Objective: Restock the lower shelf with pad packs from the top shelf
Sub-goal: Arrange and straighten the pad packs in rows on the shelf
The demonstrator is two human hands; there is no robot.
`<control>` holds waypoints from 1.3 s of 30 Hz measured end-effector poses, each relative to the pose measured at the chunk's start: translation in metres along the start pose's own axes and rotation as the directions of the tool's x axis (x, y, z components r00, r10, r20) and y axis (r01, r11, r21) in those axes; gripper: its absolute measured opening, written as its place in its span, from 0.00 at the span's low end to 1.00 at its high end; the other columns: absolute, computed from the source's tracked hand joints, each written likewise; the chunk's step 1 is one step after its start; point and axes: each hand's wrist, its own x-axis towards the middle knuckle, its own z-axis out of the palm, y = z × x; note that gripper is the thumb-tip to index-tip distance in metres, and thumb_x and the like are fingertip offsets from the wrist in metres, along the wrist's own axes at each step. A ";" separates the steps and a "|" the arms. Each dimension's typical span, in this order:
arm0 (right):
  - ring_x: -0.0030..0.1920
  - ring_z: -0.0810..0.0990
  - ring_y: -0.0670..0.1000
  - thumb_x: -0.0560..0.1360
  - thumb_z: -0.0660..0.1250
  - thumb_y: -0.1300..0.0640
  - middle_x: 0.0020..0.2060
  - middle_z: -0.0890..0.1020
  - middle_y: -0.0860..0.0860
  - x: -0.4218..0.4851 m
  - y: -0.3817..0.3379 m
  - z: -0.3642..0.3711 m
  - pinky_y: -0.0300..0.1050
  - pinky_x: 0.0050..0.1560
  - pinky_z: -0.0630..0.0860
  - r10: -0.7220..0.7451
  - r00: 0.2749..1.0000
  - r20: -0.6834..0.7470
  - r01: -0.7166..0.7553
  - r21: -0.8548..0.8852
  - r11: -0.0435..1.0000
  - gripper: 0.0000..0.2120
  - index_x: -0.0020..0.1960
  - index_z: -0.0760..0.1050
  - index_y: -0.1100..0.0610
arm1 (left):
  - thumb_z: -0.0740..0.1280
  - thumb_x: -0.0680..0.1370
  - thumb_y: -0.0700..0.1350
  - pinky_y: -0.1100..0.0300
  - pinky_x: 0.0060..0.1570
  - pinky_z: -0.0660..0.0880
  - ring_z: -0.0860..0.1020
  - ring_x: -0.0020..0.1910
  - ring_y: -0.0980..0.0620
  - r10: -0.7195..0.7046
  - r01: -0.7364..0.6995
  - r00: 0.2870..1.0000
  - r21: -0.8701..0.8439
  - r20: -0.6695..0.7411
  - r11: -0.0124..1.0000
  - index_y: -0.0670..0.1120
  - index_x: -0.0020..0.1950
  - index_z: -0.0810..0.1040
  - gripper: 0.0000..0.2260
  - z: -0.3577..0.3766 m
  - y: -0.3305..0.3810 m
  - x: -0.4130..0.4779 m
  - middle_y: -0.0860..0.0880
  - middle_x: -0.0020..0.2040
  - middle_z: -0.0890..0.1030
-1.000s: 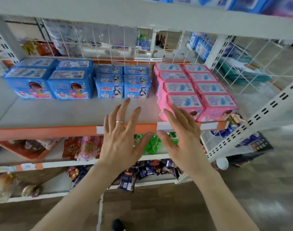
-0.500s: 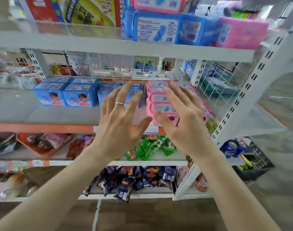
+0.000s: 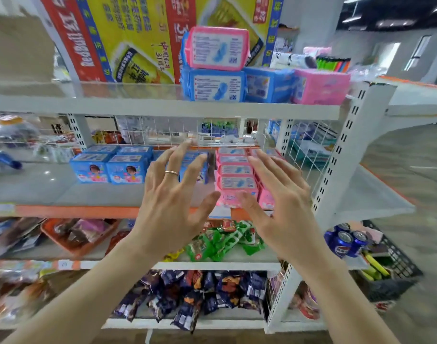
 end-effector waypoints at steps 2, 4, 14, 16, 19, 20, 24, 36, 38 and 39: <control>0.76 0.62 0.49 0.77 0.60 0.37 0.75 0.68 0.46 0.002 0.000 -0.003 0.67 0.71 0.62 -0.013 1.000 -0.028 0.014 0.024 1.000 0.30 0.76 0.64 0.47 | 0.57 0.79 0.64 0.38 0.72 0.60 0.57 0.77 0.42 0.020 -0.020 1.000 0.009 -0.003 1.000 0.48 0.76 0.67 0.30 -0.006 -0.002 0.006 0.46 0.79 0.59; 0.75 0.63 0.49 0.77 0.60 0.37 0.74 0.69 0.46 0.006 -0.002 -0.008 0.68 0.70 0.64 -0.025 0.998 -0.060 0.027 0.043 0.999 0.29 0.76 0.62 0.45 | 0.57 0.79 0.64 0.37 0.72 0.61 0.58 0.77 0.42 0.055 -0.054 0.998 0.028 -0.010 0.998 0.47 0.75 0.68 0.30 -0.014 -0.008 0.013 0.46 0.79 0.59; 0.76 0.61 0.45 0.78 0.56 0.35 0.74 0.67 0.42 0.044 -0.018 -0.023 0.66 0.72 0.63 -0.115 0.990 -0.080 0.116 0.014 0.993 0.30 0.76 0.65 0.47 | 0.56 0.79 0.65 0.37 0.71 0.63 0.58 0.77 0.45 0.065 -0.065 0.997 0.002 -0.039 0.998 0.53 0.75 0.65 0.29 -0.042 -0.026 0.031 0.50 0.79 0.60; 0.75 0.61 0.45 0.78 0.55 0.34 0.74 0.67 0.41 0.051 -0.020 -0.027 0.66 0.73 0.61 -0.118 0.988 -0.095 0.118 -0.006 0.993 0.29 0.75 0.66 0.47 | 0.56 0.79 0.65 0.38 0.70 0.65 0.58 0.77 0.46 0.068 -0.068 0.997 -0.007 -0.037 0.998 0.52 0.75 0.66 0.29 -0.042 -0.029 0.035 0.50 0.79 0.60; 0.76 0.59 0.43 0.78 0.55 0.35 0.74 0.66 0.40 0.060 -0.018 -0.031 0.62 0.74 0.59 -0.117 0.988 -0.102 0.115 -0.024 0.993 0.29 0.75 0.66 0.45 | 0.55 0.79 0.66 0.36 0.69 0.67 0.60 0.76 0.45 0.088 -0.089 0.995 -0.021 -0.044 0.996 0.51 0.75 0.67 0.30 -0.041 -0.035 0.045 0.51 0.79 0.61; 0.76 0.59 0.42 0.78 0.55 0.35 0.74 0.66 0.39 0.064 -0.017 -0.031 0.62 0.74 0.59 -0.118 0.988 -0.101 0.115 -0.037 0.993 0.28 0.75 0.65 0.44 | 0.54 0.79 0.67 0.36 0.68 0.67 0.60 0.76 0.45 0.095 -0.096 0.994 -0.028 -0.047 0.995 0.52 0.75 0.66 0.30 -0.040 -0.038 0.049 0.52 0.79 0.60; 0.75 0.59 0.41 0.77 0.55 0.33 0.74 0.65 0.37 0.085 -0.013 -0.026 0.62 0.74 0.60 -0.114 0.987 -0.110 0.107 -0.072 0.992 0.30 0.76 0.64 0.43 | 0.52 0.79 0.69 0.37 0.69 0.67 0.60 0.76 0.46 0.095 -0.098 0.993 -0.055 -0.064 0.994 0.56 0.75 0.63 0.29 -0.035 -0.054 0.065 0.55 0.80 0.58; 0.70 0.69 0.46 0.74 0.61 0.38 0.70 0.74 0.44 0.157 -0.018 0.034 0.70 0.62 0.72 -0.155 0.970 -0.186 0.133 -0.125 0.983 0.30 0.73 0.70 0.49 | 0.51 0.79 0.69 0.44 0.70 0.64 0.58 0.77 0.50 0.124 -0.134 0.985 -0.086 -0.117 0.987 0.57 0.75 0.62 0.28 -0.028 -0.138 0.117 0.57 0.80 0.56; 0.70 0.68 0.45 0.74 0.61 0.38 0.69 0.74 0.43 0.170 -0.020 0.042 0.68 0.63 0.72 -0.169 0.969 -0.182 0.146 -0.137 0.980 0.30 0.72 0.72 0.50 | 0.51 0.79 0.69 0.45 0.70 0.64 0.57 0.77 0.51 0.131 -0.145 0.983 -0.101 -0.130 0.984 0.56 0.75 0.62 0.28 -0.028 -0.152 0.128 0.57 0.80 0.56; 0.70 0.68 0.43 0.73 0.61 0.38 0.69 0.74 0.42 0.177 -0.020 0.046 0.67 0.64 0.71 -0.173 0.968 -0.182 0.147 -0.143 0.979 0.30 0.72 0.72 0.50 | 0.50 0.79 0.69 0.45 0.70 0.64 0.57 0.77 0.52 0.133 -0.148 0.982 -0.106 -0.137 0.983 0.56 0.75 0.62 0.29 -0.028 -0.159 0.133 0.57 0.80 0.56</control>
